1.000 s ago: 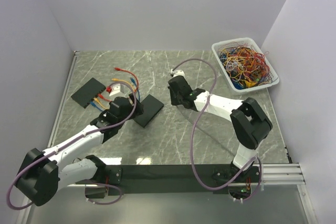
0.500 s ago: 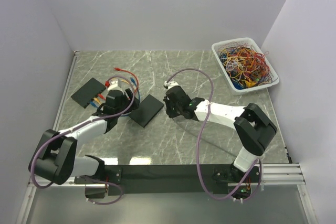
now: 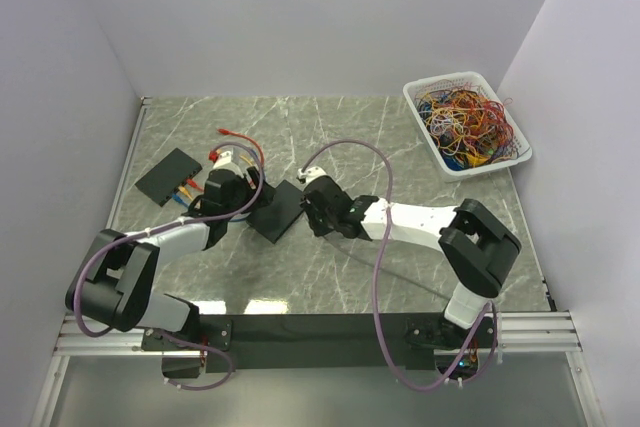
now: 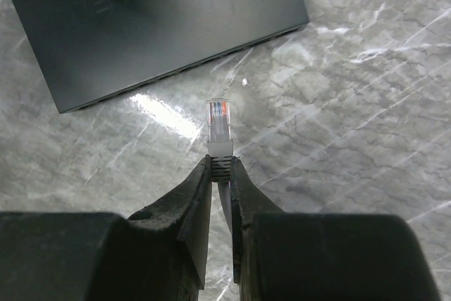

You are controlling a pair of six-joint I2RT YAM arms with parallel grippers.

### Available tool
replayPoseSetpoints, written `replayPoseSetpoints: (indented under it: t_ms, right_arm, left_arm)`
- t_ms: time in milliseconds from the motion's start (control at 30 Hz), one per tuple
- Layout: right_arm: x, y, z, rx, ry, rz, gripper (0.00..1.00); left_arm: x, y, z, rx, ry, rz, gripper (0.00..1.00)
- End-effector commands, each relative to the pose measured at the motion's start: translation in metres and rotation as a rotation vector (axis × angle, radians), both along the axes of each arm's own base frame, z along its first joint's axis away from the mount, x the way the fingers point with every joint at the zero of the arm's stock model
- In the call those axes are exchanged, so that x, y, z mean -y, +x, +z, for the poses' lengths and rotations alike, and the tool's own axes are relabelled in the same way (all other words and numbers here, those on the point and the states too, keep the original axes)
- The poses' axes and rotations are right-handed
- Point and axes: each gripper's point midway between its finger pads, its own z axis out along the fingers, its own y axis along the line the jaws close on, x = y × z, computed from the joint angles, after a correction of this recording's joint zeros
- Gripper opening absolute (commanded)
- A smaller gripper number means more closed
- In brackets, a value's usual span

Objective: Insert the plug into the switch port

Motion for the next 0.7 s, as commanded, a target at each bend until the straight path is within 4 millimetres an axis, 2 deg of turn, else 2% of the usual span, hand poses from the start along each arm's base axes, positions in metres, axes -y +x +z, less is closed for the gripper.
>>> replayPoseSetpoints:
  t_ms: [0,133,367,667]
  right_arm:
    - [-0.01,0.005,0.011,0.04,-0.004,0.019,0.0]
    - [-0.017,0.0,0.001,0.03,-0.042,0.048,0.0]
    - [-0.023,-0.005,-0.008,0.032,-0.086,0.068,0.0]
    - [-0.032,-0.007,-0.012,0.027,-0.095,0.085,0.0]
  left_arm:
    - [0.001,0.012,0.015,0.072,-0.04,-0.001,0.74]
    - [0.002,0.01,0.011,0.064,-0.054,-0.021,0.73]
    - [0.002,0.007,0.019,0.106,-0.058,-0.038,0.72]
    - [0.003,0.006,0.007,0.082,-0.057,-0.043,0.7]
